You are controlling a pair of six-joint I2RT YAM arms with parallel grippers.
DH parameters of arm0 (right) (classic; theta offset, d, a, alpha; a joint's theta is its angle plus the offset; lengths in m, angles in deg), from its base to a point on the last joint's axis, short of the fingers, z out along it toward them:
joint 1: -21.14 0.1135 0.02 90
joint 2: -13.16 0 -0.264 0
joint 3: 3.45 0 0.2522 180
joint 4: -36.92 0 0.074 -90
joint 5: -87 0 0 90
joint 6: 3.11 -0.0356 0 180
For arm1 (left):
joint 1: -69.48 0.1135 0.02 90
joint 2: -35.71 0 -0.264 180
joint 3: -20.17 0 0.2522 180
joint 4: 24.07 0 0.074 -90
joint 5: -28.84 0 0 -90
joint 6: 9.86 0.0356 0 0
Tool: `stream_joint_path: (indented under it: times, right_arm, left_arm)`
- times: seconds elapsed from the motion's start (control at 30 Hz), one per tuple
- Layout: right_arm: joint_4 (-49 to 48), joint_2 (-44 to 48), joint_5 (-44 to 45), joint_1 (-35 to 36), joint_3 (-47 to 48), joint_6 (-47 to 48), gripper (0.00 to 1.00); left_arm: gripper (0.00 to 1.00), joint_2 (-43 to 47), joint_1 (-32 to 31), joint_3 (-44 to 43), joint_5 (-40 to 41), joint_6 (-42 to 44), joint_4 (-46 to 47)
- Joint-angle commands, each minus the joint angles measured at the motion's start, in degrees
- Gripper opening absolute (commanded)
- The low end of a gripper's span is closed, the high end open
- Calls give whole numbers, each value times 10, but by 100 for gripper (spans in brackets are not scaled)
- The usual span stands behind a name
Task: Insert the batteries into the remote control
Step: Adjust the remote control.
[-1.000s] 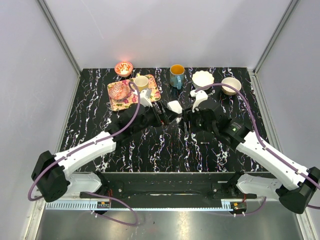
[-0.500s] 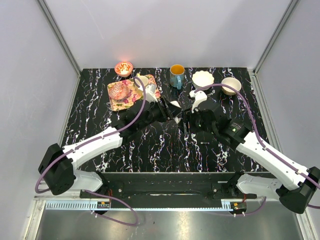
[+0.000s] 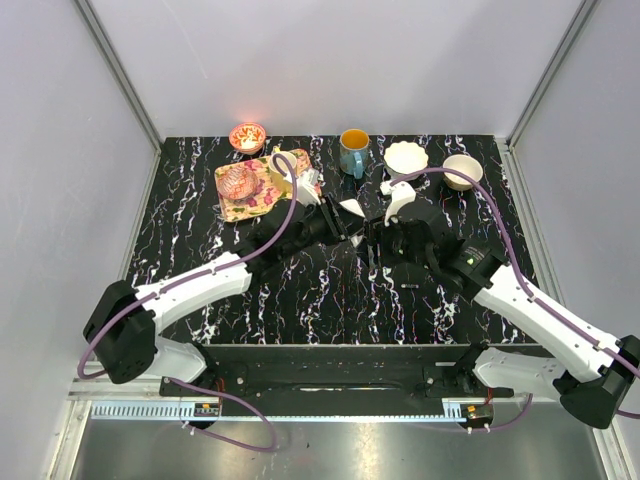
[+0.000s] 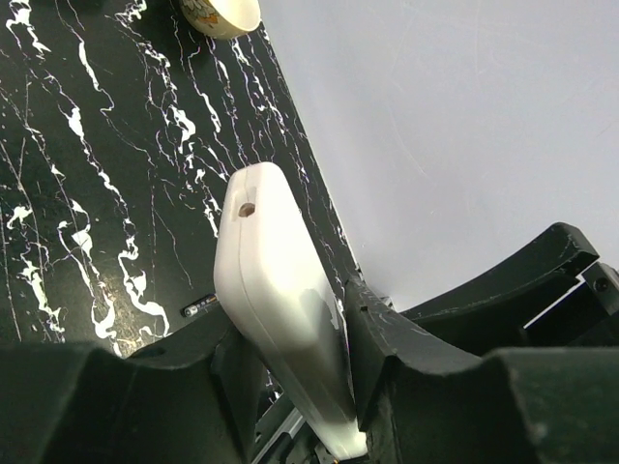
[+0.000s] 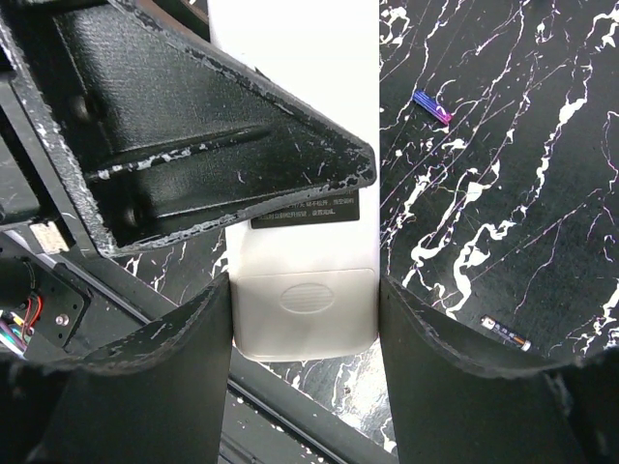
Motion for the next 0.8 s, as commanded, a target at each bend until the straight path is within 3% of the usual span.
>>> stream_joint_path:
  times: [0.0, 0.23, 0.3, 0.33, 0.43, 0.47, 0.53, 0.57, 0.7, 0.77]
  right_arm:
    - [-30, 12, 2, 7, 9, 6, 0]
    - [-27, 8, 1, 7, 7, 7, 0]
    - [-22, 10, 4, 7, 7, 9, 0]
    - [-20, 10, 6, 7, 8, 12, 0]
    - [-7, 21, 17, 8, 12, 17, 3]
    - [0, 27, 24, 8, 14, 18, 22]
    - [6, 35, 28, 7, 20, 17, 46]
    - [13, 43, 28, 8, 23, 14, 63]
    - [35, 56, -10, 8, 45, 14, 81]
    - [36, 70, -31, 7, 47, 13, 84]
  left_arm:
    - [40, -9, -7, -12, -19, -10, 51]
    - [32, -18, -7, -14, -23, -15, 55]
    - [5, -20, -7, -15, -26, -13, 56]
    - [0, -20, -7, -13, -26, -13, 56]
    - [0, -10, -6, 4, -29, -14, 71]
    - [0, 0, -5, 10, -27, -14, 74]
    - [0, 15, -3, 32, -19, -11, 81]
    - [0, 31, 4, 42, -17, -12, 92]
    - [0, 89, 34, 116, -4, -25, 154]
    - [0, 127, 59, 161, -4, -30, 192]
